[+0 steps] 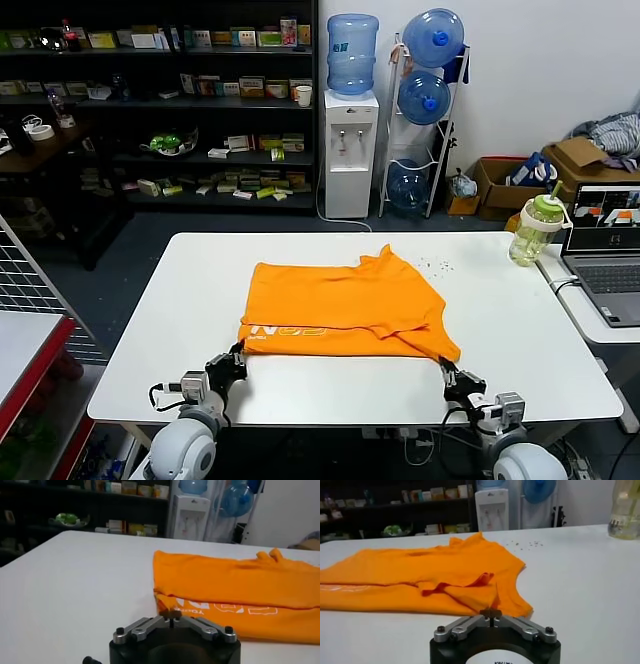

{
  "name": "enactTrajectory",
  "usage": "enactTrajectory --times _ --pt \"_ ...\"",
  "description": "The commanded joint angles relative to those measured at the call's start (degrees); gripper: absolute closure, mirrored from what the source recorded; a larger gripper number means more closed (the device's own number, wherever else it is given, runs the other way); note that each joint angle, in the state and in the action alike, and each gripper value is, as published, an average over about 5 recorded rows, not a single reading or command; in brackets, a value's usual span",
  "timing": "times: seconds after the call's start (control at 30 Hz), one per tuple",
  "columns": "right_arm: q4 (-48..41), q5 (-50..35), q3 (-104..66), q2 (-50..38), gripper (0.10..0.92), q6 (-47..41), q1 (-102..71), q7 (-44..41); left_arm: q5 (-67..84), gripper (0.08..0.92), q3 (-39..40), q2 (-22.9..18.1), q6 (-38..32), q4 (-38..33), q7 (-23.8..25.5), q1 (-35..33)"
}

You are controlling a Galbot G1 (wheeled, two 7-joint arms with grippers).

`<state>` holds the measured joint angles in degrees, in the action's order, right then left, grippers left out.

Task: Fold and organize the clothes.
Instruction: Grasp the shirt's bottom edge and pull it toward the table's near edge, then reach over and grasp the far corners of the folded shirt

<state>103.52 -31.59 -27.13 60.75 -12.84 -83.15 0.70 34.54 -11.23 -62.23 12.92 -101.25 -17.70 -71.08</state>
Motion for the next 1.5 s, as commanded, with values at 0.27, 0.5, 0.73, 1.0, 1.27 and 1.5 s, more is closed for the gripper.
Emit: enactTrajectory --times 0.27,0.5,0.73,1.0,1.27,1.5 --pt "10.9 -3.3 -3.8 -4.6 0.902 -3.4 -11.3 3.2 7.3 0.906 -1.6 9.7 2.9 -11.3 -2.9 -8.3" --pt "15.5 -4.3 -6.1 -5.3 0.902 -5.6 -19.2 5.2 8.9 0.906 -1.9 11.7 4.0 -15.3 -4.0 -15.6" --pt "17.0 -3.7 -8.2 -4.7 0.900 -6.0 -23.2 6.4 8.8 0.906 -2.6 12.9 4.5 -18.1 -4.4 -20.6" --pt "16.5 -0.9 -8.1 -3.8 0.732 -5.5 -20.6 6.7 7.6 0.789 -3.0 12.6 5.7 -18.6 -4.9 -20.2" --pt "17.5 -6.1 -8.5 -7.6 0.507 -6.1 -9.6 6.9 8.9 0.564 -5.3 12.5 5.6 -18.8 -3.7 -12.2" --pt "2.2 -13.4 5.1 -9.6 0.308 -8.2 21.4 11.5 10.7 0.356 -0.8 7.3 1.6 -2.3 2.8 12.5"
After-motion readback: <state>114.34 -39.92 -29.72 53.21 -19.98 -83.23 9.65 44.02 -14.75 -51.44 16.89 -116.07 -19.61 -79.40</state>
